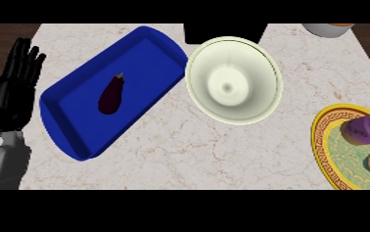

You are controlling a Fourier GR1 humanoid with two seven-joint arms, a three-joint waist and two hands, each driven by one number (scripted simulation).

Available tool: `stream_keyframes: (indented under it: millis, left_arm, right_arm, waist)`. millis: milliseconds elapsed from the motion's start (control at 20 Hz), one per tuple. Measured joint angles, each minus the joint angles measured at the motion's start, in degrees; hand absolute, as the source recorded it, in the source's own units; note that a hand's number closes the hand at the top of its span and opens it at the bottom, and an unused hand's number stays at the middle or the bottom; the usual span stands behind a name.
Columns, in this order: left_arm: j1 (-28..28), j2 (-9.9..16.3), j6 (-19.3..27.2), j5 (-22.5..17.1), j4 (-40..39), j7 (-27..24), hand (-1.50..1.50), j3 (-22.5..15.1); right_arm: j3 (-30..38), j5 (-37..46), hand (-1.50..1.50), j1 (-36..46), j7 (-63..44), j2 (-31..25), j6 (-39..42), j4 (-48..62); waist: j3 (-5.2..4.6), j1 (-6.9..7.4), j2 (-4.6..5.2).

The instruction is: Pick the cupcake from the plate and place it in the bowl

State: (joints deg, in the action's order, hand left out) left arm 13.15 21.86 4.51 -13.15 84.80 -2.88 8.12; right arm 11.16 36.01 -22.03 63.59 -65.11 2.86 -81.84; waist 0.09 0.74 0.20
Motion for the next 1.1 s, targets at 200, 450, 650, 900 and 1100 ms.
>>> stream_keyframes:
  millis: [200,450,650,900,1100]
  left_arm:
    - [1.3,-0.2,0.0,0.5,-0.6,0.5,0.00,-0.1]
    - [2.2,-0.5,0.3,0.7,-0.4,1.6,0.00,0.0]
    - [1.7,-0.5,0.1,0.9,-0.8,1.1,0.00,0.6]
    - [0.9,-0.8,-0.4,0.9,-0.1,1.0,0.00,0.9]
    - [0.8,-0.8,-0.7,1.0,-0.5,0.6,0.00,1.6]
  right_arm:
    - [-3.6,2.0,-1.50,4.8,0.5,1.8,-1.3,4.8]
    - [-7.1,2.9,-1.50,8.9,1.4,2.9,-2.1,8.2]
    - [-9.5,3.5,-1.50,10.8,1.7,4.0,-3.2,9.4]
    - [-12.2,6.1,-1.50,15.1,1.6,5.5,-4.3,13.1]
    - [-13.9,8.0,-1.50,17.0,1.1,7.1,-5.1,14.4]
  waist:
    - [0.01,0.07,0.01]
    - [0.02,0.09,-0.01]
    - [-0.01,-0.06,-0.06]
    - [-0.07,-0.08,-0.11]
    - [-0.22,-0.33,-0.24]
